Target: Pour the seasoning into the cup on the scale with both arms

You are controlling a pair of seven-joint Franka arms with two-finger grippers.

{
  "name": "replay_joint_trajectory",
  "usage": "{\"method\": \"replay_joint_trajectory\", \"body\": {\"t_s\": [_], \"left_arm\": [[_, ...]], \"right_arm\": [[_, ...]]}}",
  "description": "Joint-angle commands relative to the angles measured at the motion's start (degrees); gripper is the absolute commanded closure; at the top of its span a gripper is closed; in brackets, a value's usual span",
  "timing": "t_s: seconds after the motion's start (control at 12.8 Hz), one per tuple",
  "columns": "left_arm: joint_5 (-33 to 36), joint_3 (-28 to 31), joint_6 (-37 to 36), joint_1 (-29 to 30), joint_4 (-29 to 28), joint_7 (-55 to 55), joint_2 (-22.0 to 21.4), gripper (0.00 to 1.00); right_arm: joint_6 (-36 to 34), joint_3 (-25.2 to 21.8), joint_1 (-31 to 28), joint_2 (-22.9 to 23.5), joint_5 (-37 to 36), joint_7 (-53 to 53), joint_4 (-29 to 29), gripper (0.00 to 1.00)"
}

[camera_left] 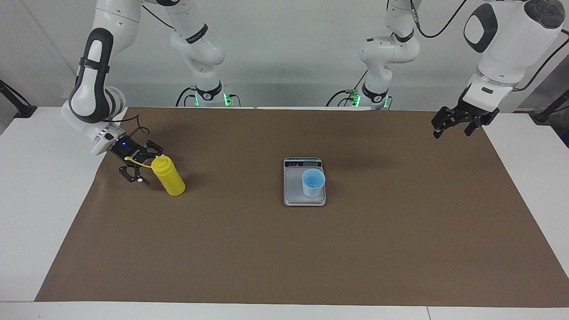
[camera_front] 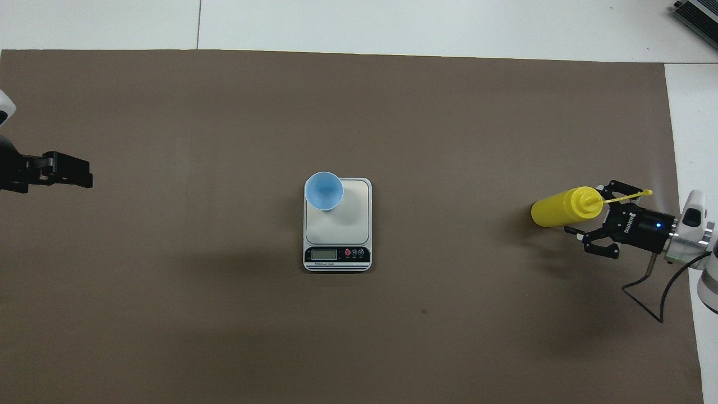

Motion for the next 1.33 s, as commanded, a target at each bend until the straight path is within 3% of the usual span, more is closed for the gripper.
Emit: {"method": "replay_joint_trajectory", "body": {"t_s": [0.0,0.63,1.1,1.25], "left_arm": [[-0.63,-0.08,-0.34,0.3,-0.8,-0.43,-1.21,0.0],[-0.63,-0.08,-0.34,0.3,-0.8,-0.43,-1.21,0.0],[-0.63,-0.08,-0.34,0.3,-0.8,-0.43,-1.21,0.0],[-0.63,-0.08,-0.34,0.3,-0.8,-0.43,-1.21,0.0]], "right_arm": [[-0.73,-0.03,-0.72,-3.22,-6.88,6.32,1.31,0.0],[-0.91,0.67,0.15,-13.41,-23.67,36.08,4.21,0.0],[-1.61,1.02,9.02,-20.62,-40.1,70.18,7.9,0.0],[-2.75,1.11,11.48,-20.98,-41.45,82.48,9.22,0.0]]}}
